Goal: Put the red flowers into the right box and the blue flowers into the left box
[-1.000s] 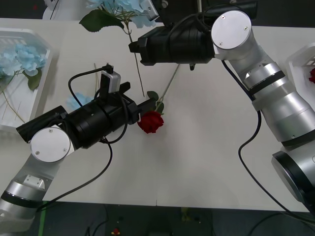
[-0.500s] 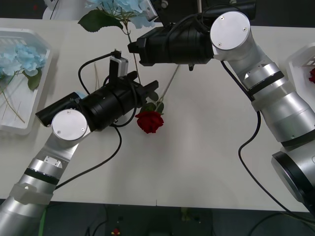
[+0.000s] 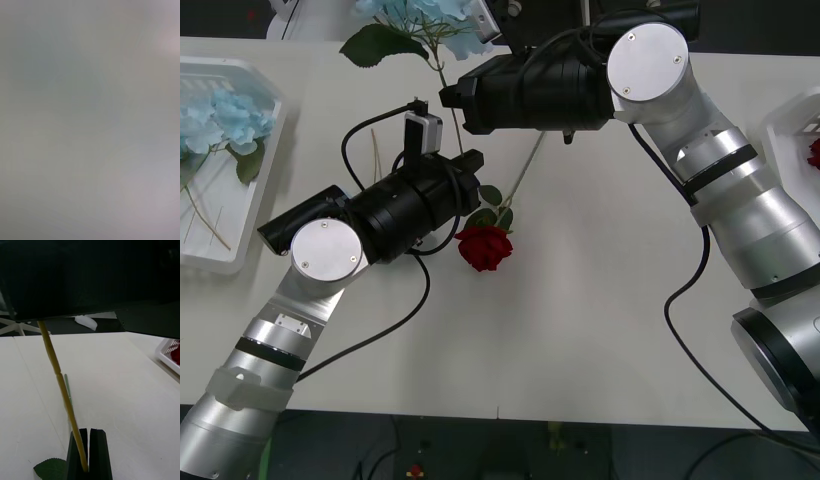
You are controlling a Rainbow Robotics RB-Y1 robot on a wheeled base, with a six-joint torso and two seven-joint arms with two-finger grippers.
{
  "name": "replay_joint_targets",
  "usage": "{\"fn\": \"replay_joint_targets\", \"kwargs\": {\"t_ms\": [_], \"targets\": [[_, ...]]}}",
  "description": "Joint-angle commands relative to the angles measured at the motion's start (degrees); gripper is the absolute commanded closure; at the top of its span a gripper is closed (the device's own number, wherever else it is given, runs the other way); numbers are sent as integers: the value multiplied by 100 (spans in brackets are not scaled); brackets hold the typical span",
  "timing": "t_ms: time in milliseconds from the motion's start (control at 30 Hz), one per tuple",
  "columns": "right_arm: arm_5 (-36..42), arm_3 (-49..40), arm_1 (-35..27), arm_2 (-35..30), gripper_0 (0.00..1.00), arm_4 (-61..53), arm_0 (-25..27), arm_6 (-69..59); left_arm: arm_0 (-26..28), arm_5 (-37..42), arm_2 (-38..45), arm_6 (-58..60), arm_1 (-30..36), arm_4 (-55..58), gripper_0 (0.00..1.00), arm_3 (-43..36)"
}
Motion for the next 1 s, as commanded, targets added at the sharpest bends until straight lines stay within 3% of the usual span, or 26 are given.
{"fn": "replay_joint_targets", "kwargs": {"t_ms": [33, 333, 367, 400, 500, 667, 1000], "targets": [[-62, -216, 211, 70, 100, -85, -264, 119, -189, -66, -5, -214, -139, -13, 100, -64], [-62, -225, 211, 70, 100, -103, -264, 102, -189, -40, 144, -100, -8, 374, 100, -64], [-62, -225, 211, 70, 69, -103, -273, 84, -189, 48, 215, -82, 45, 479, 100, -64], [-71, -225, 211, 70, 55, -94, -264, 84, -189, 136, 276, -74, 98, 532, 100, -64], [-124, -225, 211, 70, 33, -94, -264, 67, -189, 488, 513, -65, 238, 716, 100, -64], [-141, -225, 211, 70, 24, -94, -264, 31, -153, 637, 760, 23, 493, 752, 100, -64], [-150, -225, 176, 70, 23, -94, -264, -4, 31, 1446, 1999, 1271, 1363, 593, 100, -29]]}}
